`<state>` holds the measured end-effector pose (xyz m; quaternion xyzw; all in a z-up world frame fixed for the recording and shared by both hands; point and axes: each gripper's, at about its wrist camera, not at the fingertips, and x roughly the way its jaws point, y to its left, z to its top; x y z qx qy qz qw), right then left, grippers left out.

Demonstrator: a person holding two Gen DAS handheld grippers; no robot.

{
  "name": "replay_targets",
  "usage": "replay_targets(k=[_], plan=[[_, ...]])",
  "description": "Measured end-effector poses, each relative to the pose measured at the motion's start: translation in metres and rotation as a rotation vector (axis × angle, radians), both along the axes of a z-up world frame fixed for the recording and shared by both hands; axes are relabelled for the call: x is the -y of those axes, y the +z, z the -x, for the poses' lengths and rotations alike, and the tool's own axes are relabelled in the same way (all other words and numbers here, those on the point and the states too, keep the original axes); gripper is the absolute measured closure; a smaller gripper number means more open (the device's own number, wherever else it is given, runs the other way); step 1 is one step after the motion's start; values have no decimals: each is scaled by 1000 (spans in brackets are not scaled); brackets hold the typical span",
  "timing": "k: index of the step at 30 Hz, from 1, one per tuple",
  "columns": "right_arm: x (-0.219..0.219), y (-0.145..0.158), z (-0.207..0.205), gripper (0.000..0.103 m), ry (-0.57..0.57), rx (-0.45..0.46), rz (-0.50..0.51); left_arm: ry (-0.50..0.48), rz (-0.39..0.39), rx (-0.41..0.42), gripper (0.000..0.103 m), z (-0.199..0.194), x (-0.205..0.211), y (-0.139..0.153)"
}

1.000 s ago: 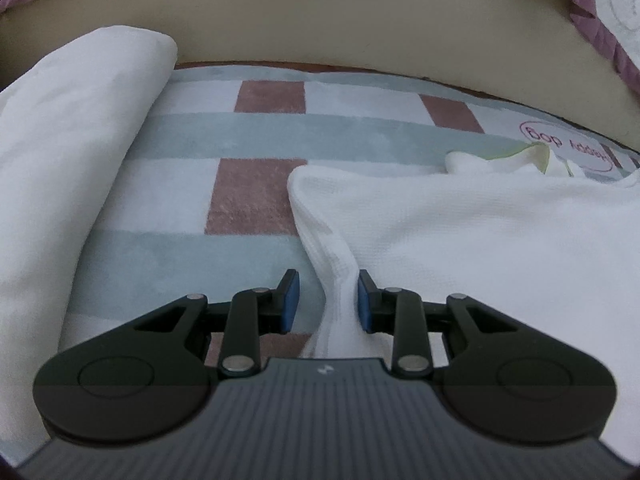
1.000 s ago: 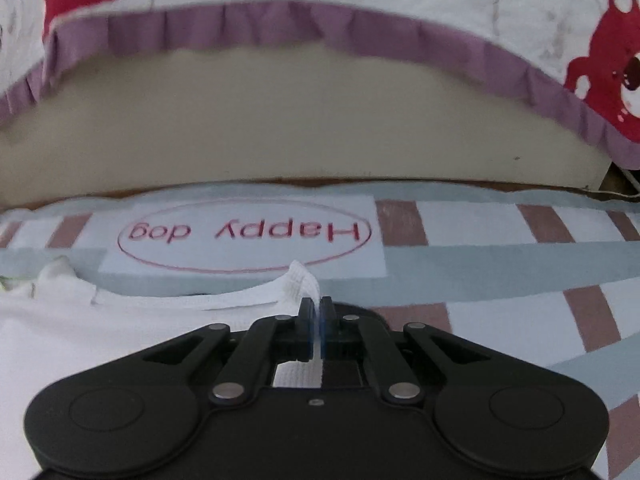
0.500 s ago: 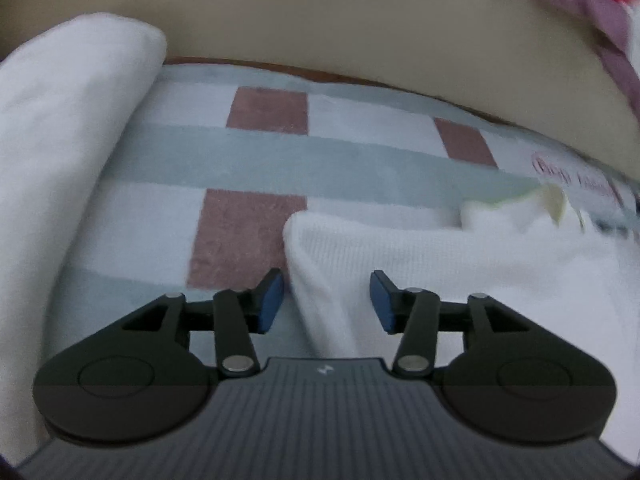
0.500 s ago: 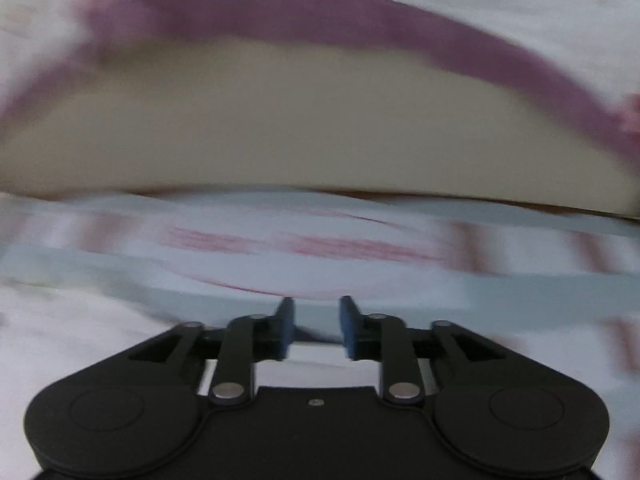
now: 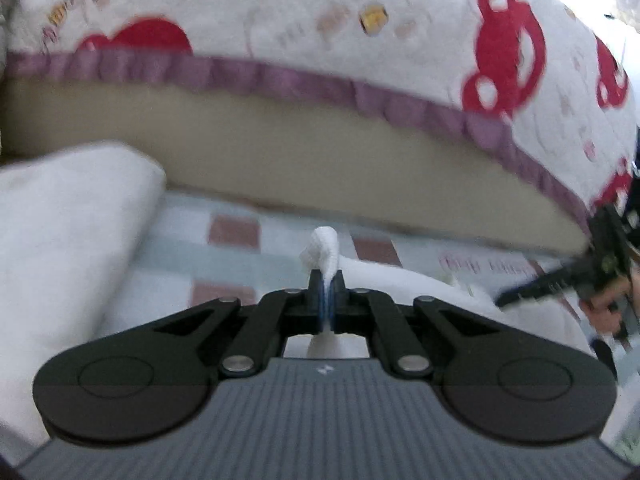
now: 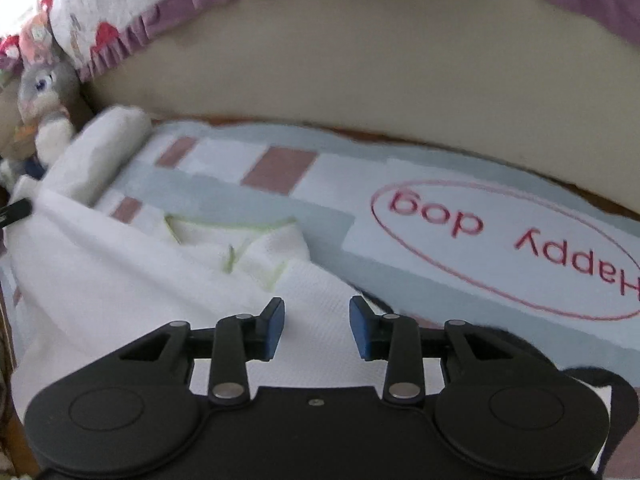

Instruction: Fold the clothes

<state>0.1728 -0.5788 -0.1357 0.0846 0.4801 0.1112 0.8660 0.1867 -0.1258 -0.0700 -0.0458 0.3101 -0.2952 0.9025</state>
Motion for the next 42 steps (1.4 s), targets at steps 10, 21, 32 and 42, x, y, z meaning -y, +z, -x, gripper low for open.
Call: replay_targets(k=[10,21,32,42], plan=[[-15,-13,4,55,54,-21,132,6,-51,24,101,-14,19,-25],[-20,9,22,97,-56,164,253,53,-37,154,101,-15,12,-9],[6,15,16,72,-306,87,189,211,-316,3,99,-49,25,-27],[48,20,158,51,-466,30,-30,1,-213,-214,94,-1,27,-11]])
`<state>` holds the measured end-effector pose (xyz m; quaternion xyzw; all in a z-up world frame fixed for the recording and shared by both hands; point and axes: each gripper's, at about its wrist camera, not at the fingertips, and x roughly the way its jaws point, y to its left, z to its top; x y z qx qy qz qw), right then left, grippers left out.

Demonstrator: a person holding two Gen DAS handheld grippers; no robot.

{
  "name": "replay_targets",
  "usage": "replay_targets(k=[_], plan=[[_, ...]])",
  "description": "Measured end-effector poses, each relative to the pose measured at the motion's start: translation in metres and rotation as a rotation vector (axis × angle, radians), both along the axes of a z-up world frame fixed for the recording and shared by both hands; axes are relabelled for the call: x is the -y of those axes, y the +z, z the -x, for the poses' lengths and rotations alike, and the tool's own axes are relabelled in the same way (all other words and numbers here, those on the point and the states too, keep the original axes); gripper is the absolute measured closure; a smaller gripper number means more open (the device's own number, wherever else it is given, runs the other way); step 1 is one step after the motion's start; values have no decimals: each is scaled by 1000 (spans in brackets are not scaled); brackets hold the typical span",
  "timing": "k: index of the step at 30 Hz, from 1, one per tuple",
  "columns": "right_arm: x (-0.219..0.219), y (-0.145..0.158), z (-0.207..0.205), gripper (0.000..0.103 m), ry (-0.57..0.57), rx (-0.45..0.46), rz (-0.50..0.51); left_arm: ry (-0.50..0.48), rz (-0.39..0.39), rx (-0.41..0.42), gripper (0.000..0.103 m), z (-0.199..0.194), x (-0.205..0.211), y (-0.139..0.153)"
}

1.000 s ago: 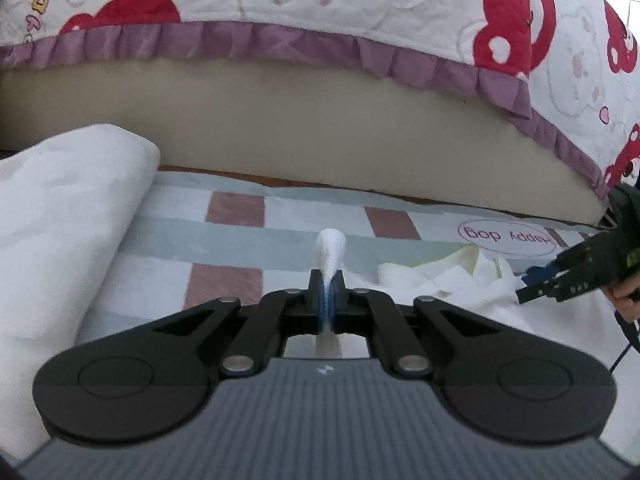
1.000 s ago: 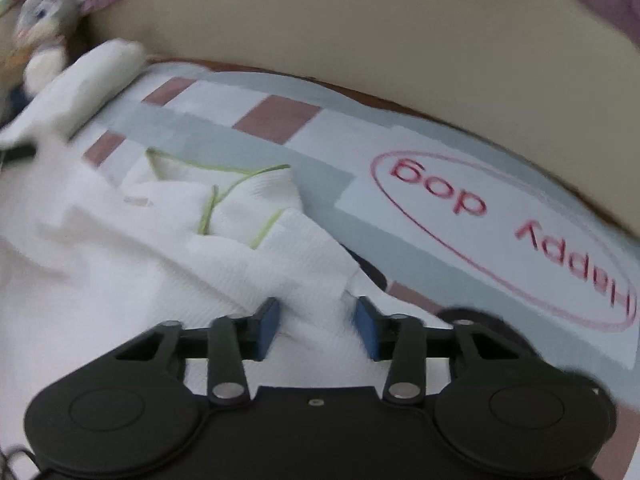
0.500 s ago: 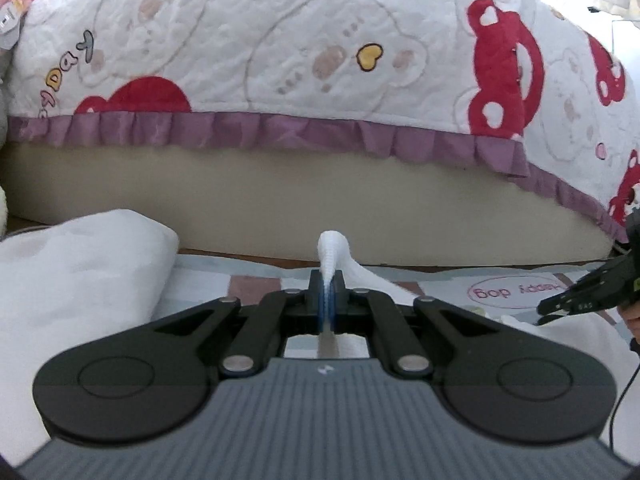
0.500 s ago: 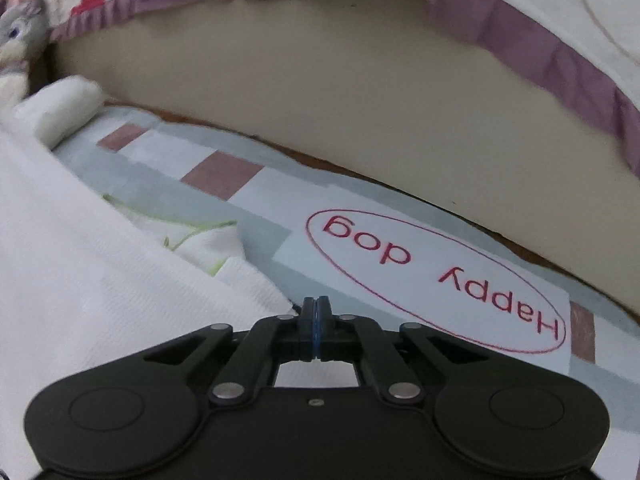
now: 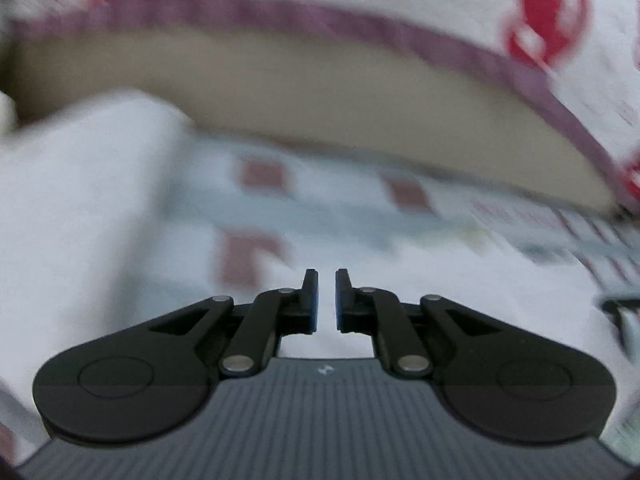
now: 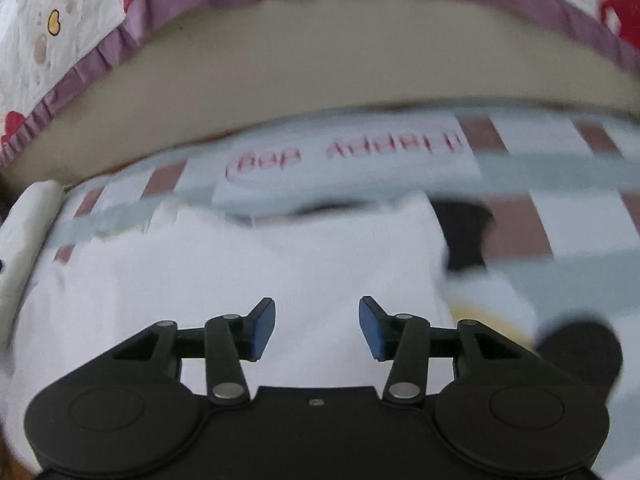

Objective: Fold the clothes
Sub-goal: 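Lift the garment corner with the left gripper while the right gripper opens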

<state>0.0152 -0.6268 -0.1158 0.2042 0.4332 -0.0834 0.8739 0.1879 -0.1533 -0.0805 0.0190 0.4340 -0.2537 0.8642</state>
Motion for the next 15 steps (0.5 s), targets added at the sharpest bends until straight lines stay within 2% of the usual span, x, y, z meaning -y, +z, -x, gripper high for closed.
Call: replay_targets(k=[2,3,5,7,11,13,14,15], plan=[[-1,-6,21,43,22,-18,-55,-74,9,-86,94,17,11,-8],[-6,-11,28,41,36,-48,-21,-105,-2,-123,94,26,17,-14],[-17,-21,41,42,56,-109,62,-133,-94,-149,94,45,30,-30],[-27,-27,53,43,-16,-179,285,-133,-204,-134,94,63,33,-41],[-10,-16,89,43,-285,-193,332,-54,-330,-97,90,85,5,-44],[-1,-6,119,42,-327,-86,136,-15,-393,-79,85,96,-9,-46],[0,-6,130,42,-335,-55,43,5,-424,-69,80,102,-16,-47],[0,-7,140,42,-344,-25,-44,29,-433,-64,79,104,-24,-46]])
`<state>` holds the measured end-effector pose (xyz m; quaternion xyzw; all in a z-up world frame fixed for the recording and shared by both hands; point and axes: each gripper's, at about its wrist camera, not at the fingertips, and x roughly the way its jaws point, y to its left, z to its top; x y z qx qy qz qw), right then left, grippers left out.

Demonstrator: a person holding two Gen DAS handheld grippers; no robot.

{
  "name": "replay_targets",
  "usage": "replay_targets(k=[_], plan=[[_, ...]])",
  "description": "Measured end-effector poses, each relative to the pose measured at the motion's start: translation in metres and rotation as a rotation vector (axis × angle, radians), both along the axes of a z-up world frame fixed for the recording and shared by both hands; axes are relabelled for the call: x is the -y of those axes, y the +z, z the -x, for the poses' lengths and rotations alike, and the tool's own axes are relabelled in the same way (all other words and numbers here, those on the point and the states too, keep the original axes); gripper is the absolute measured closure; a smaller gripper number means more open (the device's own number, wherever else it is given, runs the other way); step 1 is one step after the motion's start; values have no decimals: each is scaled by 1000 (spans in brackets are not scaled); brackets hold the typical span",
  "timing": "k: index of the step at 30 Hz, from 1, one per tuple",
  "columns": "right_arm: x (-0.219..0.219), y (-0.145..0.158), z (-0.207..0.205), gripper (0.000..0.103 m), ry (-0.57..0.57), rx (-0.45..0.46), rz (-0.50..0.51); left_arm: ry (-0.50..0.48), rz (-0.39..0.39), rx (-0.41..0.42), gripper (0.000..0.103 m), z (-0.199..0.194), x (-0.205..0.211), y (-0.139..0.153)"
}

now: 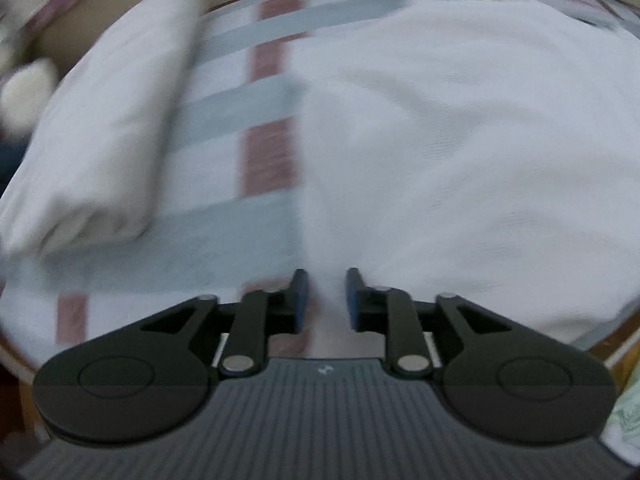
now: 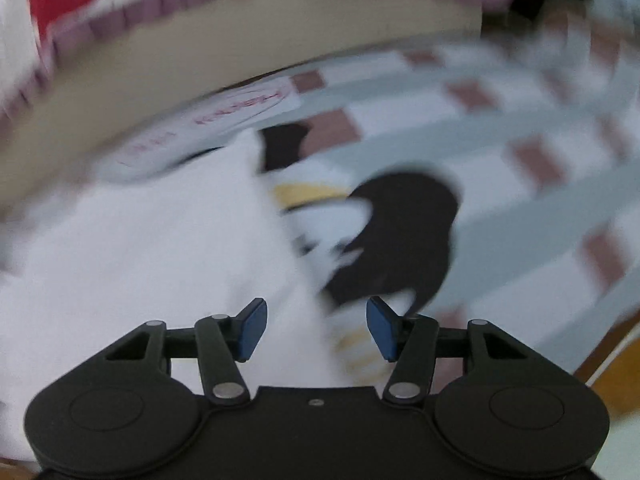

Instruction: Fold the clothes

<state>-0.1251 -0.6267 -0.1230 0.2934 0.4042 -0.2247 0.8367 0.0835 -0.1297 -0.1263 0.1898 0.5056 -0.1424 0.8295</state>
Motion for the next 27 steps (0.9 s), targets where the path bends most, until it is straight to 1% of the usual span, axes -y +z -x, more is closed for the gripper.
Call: replay_targets(k=[2,3,5,6,7,9,11,13,14,16,17,18,19,20,21,22,23,24,25,26,27], plan=[[-5,-6,18,42,-31,70,-104,58,88,14,79,-3,-14,11],[-8,-9,21,42,-31,78,-118,69,153,25,79,-3,-18,18],[-13,-16,27,42,-32,96,-144,23,288,39,79,7,-18,32],[-15,-19,30,41,-32,105,-158,-13,335,41,79,12,-15,36],[-18,-22,34,41,-33,114,-171,-56,342,43,79,17,-6,37],[-23,-28,40,41,-34,131,-198,-142,315,35,79,36,15,31],[-27,-34,46,39,-35,149,-224,-190,290,3,79,45,34,22],[-32,-41,52,39,-36,168,-246,-201,287,-31,79,47,48,11],[-33,-45,49,38,-42,185,-232,-203,283,-45,79,47,54,6],[-32,-57,38,34,-74,201,-230,-203,249,-42,79,46,61,-3],[-32,-57,30,33,-60,219,-209,-203,220,-38,79,45,63,-6],[-32,-58,22,36,-47,237,-188,-203,182,-38,77,44,63,-8],[-32,-59,14,75,-34,255,-167,-197,149,-38,76,45,62,-10],[-32,-59,8,85,-22,271,-140,-179,123,-39,72,46,57,-11],[-35,-49,11,90,-13,278,-79,-162,98,-40,70,48,52,-12],[-37,-39,13,94,-5,284,-19,-144,82,-45,70,49,47,-12],[-40,-29,16,95,3,290,42,-124,84,-58,68,48,41,-12],[-41,-20,19,101,8,292,100,-104,87,-70,68,47,35,-11],[-36,-16,25,101,-5,274,139,-90,91,-79,68,46,32,-11],[-30,-14,31,101,-18,256,164,-87,89,-83,68,46,33,-11],[-19,-22,33,101,-26,245,107,-92,78,-84,68,45,36,-12]])
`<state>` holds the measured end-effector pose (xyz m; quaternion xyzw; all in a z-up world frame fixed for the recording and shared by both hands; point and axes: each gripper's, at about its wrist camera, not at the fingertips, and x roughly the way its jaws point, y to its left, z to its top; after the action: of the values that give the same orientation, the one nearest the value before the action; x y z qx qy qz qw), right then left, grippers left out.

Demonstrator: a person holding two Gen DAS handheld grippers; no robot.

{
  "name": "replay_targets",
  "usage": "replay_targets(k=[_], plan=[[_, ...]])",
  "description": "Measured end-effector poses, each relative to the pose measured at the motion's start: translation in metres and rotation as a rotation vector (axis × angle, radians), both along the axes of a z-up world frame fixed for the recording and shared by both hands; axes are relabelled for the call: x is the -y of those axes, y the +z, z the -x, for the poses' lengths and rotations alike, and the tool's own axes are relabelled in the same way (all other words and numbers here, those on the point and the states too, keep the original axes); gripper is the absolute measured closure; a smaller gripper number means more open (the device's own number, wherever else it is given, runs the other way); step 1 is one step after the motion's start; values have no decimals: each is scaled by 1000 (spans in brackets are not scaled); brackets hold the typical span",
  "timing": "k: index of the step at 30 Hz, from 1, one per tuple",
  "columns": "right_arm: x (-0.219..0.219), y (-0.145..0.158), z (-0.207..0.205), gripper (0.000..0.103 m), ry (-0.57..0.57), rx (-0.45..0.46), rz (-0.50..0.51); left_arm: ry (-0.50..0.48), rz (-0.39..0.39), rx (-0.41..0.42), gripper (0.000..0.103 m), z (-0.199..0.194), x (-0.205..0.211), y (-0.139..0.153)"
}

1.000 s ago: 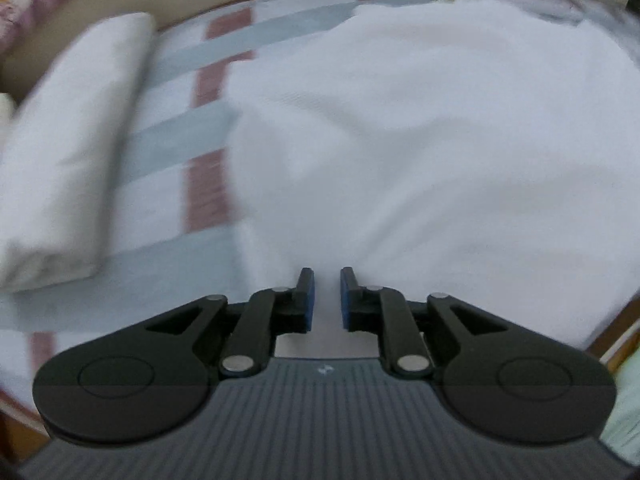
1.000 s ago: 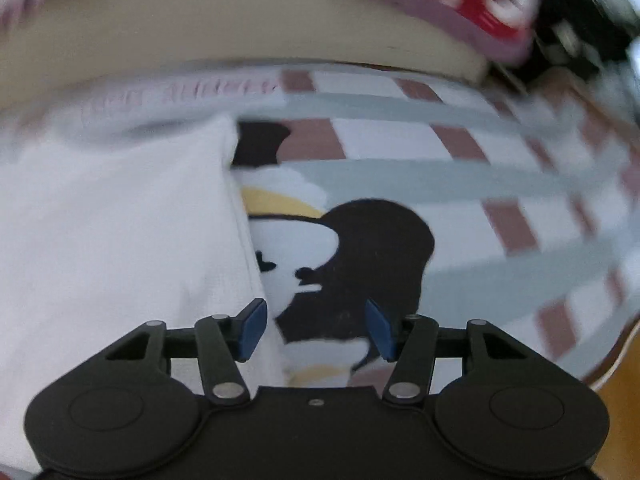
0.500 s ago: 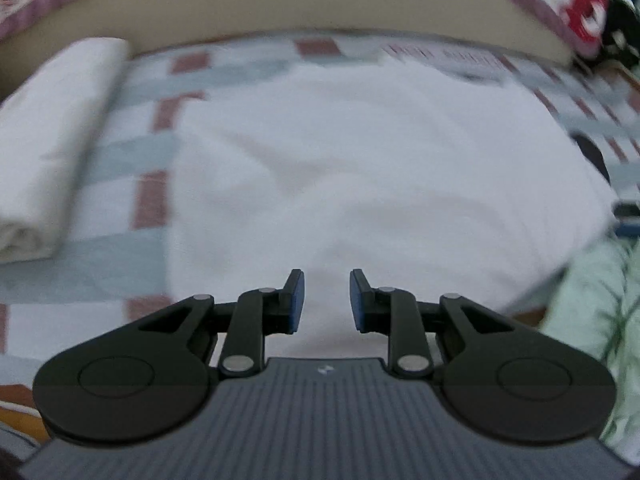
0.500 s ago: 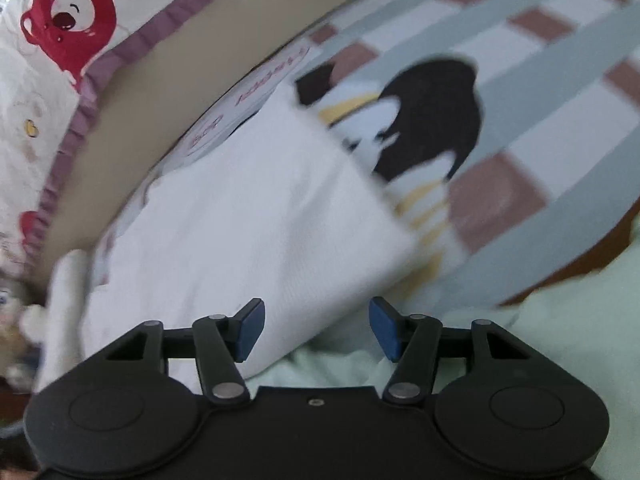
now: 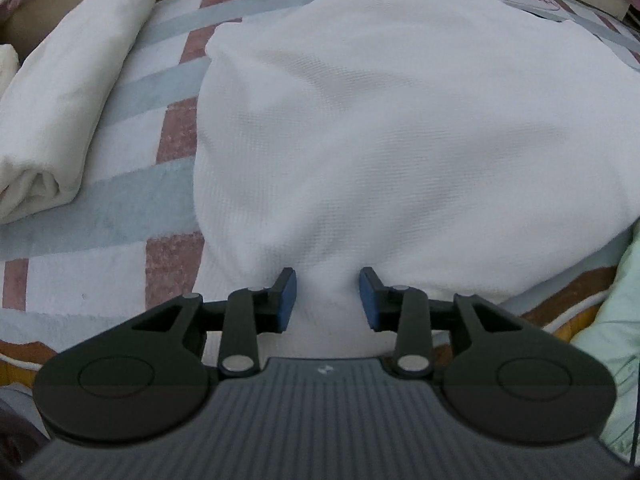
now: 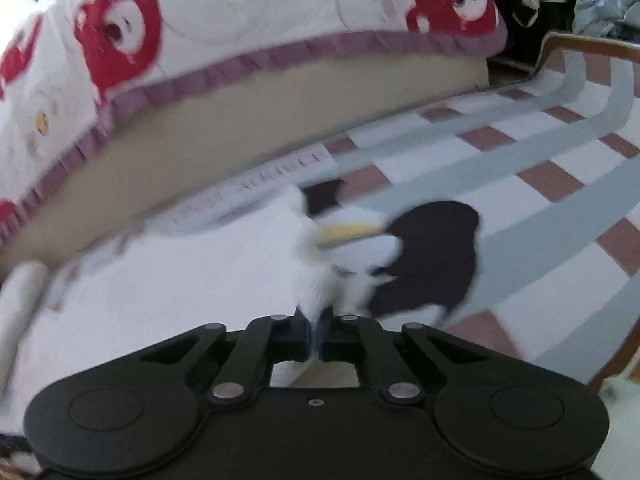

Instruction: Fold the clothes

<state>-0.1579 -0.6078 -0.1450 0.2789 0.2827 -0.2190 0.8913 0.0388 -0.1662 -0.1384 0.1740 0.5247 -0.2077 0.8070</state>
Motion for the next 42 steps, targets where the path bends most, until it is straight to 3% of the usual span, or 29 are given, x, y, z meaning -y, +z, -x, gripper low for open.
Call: replay_targets(k=[3,6,8,10,11,13,15,18,21,26,31,32,36,38,40,42], plan=[[14,-19,2,100,-13,-33,-99,-29,-35,18,68,3,5,0],[3,-17,-4,96,12,-84,-38,-16,-15,6,67,-1,1,0],[5,-15,-1,82,12,-72,-77,-11,14,3,68,-5,-1,3],[5,-17,1,52,28,-42,-141,-66,62,62,70,2,5,17],[5,-19,3,47,42,-21,-182,-103,88,98,70,7,9,25],[4,-23,5,44,70,16,-257,-167,124,154,70,16,19,37],[-5,-28,2,44,87,-22,-239,-207,131,175,70,24,31,39],[-8,-40,0,40,59,19,-260,-204,129,98,70,26,44,25],[-13,-43,-14,39,93,62,-223,-164,121,13,67,23,48,9],[-23,-43,-35,42,123,75,-156,-60,136,24,67,5,30,13],[-20,-44,-35,76,114,73,-109,45,150,36,68,-13,11,18],[-21,-42,-36,78,114,73,-94,44,158,48,68,-16,12,20],[-35,-13,-38,86,178,88,30,-127,217,175,67,-22,45,29],[-42,7,-41,87,232,107,75,-180,179,240,67,-24,61,19],[-48,25,-47,88,277,120,96,-153,136,219,65,-33,69,5],[-54,42,-55,88,322,130,114,-66,118,151,59,-46,63,-3]])
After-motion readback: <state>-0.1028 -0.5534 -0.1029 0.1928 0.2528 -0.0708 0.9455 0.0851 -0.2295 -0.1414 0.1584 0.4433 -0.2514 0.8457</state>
